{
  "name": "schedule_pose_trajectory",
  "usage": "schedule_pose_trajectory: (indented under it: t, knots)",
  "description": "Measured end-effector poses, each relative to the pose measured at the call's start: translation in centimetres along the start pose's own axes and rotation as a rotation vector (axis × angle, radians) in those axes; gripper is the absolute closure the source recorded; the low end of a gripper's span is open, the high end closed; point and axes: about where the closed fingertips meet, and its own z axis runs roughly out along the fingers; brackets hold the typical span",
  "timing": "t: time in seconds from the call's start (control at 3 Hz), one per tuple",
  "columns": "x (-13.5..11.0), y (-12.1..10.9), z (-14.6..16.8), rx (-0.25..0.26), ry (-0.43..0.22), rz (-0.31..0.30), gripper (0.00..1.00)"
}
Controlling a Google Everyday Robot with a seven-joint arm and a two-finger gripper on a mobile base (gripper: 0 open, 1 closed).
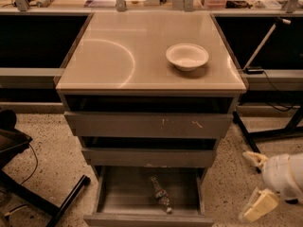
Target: Pick water bottle from bottom drawer and place on counter
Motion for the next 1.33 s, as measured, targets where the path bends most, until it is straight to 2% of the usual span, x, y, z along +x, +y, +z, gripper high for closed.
schedule_pose_trajectory:
  t: [0.33, 0.67, 1.0, 1.33]
  knots:
    - [7.2, -0.2, 6.9, 0.001, -0.057, 0.132, 0.00]
    - [12.9, -0.5, 12.2, -0.010, -0.012, 0.202, 0.00]
    - [12.9, 0.5, 13.5, 0.000, -0.016, 0.202, 0.00]
    - [11.7, 0.1, 18.6, 0.038, -0.113, 0.206, 0.00]
